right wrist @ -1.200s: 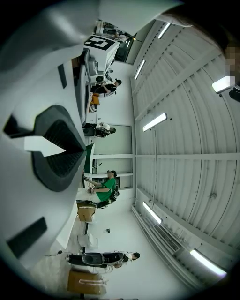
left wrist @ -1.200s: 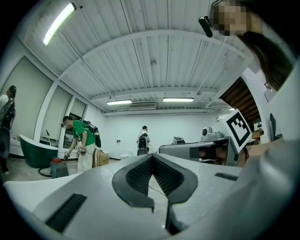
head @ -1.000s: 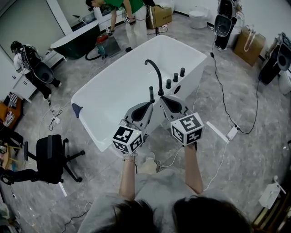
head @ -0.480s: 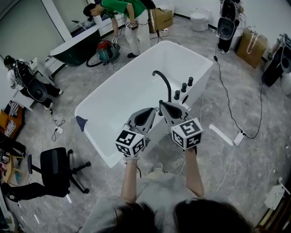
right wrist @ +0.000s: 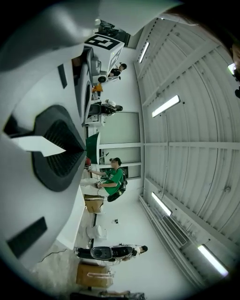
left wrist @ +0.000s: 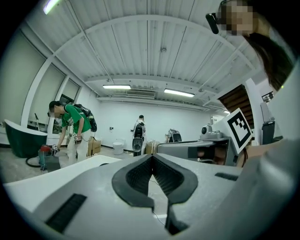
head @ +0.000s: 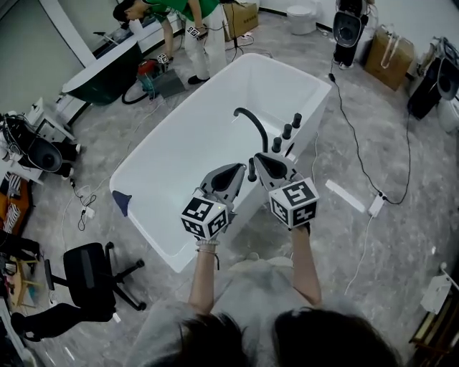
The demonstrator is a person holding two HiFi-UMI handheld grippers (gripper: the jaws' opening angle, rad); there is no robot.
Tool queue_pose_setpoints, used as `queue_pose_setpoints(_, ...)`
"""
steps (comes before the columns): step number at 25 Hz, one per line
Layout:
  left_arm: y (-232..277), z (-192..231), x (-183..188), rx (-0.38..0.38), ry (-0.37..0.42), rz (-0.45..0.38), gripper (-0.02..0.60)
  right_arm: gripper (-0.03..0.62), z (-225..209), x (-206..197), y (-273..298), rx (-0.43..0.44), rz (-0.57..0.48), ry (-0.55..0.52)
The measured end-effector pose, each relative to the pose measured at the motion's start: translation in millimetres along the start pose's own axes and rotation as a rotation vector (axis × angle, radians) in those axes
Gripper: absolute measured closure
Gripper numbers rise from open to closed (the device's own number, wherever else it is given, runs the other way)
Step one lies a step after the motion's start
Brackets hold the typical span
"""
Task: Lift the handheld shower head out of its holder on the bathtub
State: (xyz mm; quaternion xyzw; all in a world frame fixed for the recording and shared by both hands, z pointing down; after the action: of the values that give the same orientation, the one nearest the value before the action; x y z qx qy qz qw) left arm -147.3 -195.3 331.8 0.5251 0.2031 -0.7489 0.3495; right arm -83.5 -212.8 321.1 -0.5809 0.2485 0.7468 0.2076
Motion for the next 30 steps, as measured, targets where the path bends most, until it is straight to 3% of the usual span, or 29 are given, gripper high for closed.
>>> queue_pose_setpoints(4, 21.5, -5.2, -7.4, 0.021, -0.022, 0.004, 0.577, 0.594, -23.6, -10.6, -3.3, 0.016, 0.018, 0.005)
queue_pose_setpoints(12, 52.7, -11.0, -22.9, 0.129, -0.08, -0.027, 0.577, 0.594, -52.2, -32.9, -4.7, 0.126, 0.05, -0.006)
queue_pose_setpoints(23, 65.4, 3.1, -66.5, 0.287, -0.169, -0.061, 0.577, 0.594, -61.8, -79.8, 8.6, 0.271, 0.062, -0.039)
queue_pose_setpoints(30, 76.5, 33.2, -107.0, 0.291, -0.251, -0.064, 0.577, 0.594, -64.6, -120.3, 39.3, 0.266, 0.043, -0.008)
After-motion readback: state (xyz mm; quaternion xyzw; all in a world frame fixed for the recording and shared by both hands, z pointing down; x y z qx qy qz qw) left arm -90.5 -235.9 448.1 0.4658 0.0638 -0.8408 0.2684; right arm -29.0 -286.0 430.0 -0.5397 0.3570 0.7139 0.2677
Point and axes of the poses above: the fingertips, and each gripper's own axes: y forward along the fingers, z to its left, x out of its top, the point moved 2 cm from there along -y, backward along the fingers, and after that the axes turned 15 degrees about -y, right-handed, at the moved point
